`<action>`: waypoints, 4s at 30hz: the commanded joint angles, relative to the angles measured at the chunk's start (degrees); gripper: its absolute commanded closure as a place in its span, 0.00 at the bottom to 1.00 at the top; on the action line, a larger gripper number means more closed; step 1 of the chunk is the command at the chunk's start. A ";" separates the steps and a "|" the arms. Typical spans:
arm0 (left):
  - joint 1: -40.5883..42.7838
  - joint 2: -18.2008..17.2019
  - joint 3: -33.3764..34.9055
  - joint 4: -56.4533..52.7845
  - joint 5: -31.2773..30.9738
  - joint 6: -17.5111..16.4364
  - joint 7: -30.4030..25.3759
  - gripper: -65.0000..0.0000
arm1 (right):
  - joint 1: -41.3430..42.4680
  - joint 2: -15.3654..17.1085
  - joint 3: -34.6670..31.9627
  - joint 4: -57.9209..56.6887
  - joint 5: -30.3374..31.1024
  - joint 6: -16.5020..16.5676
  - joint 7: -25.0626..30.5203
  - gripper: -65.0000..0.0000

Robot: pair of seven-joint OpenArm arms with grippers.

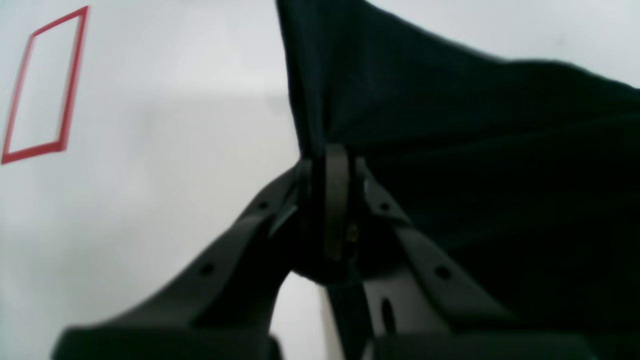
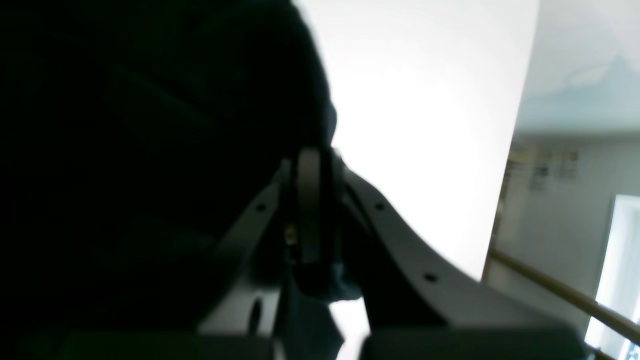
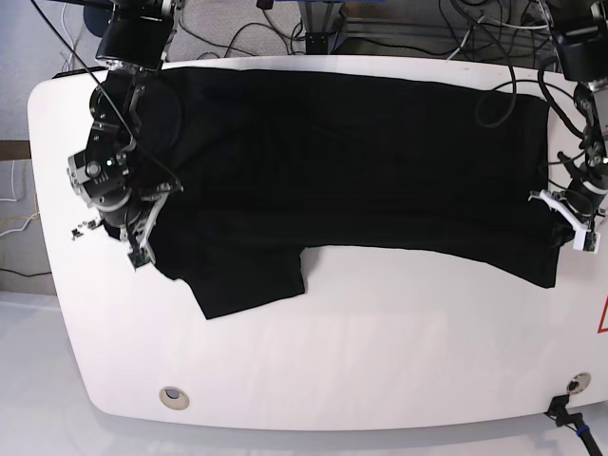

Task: Fold the T-shirt properly
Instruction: 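Lift the hem edge with both grippers and pull it toward the collar, then lay the hem edge over the folded shirt and release both grippers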

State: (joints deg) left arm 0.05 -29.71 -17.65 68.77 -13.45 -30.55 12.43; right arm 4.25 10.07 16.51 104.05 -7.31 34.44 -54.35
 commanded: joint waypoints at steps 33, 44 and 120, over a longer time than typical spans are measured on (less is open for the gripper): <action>16.60 -1.27 -10.88 21.21 2.33 0.17 21.02 0.86 | -14.05 0.62 0.32 5.88 -0.38 -0.28 -4.86 0.39; 16.52 0.92 -14.83 35.80 4.62 0.17 26.30 0.15 | -7.99 0.09 0.32 8.17 -0.03 -0.28 -4.86 0.35; 7.55 11.38 -8.42 32.72 4.79 -5.72 26.12 0.15 | -7.90 -19.07 -9.08 11.60 4.54 5.56 -25.65 1.00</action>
State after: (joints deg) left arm 8.25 -17.54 -25.82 100.77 -8.19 -36.51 39.48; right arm -3.09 -8.51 7.88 114.39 -6.72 39.86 -80.88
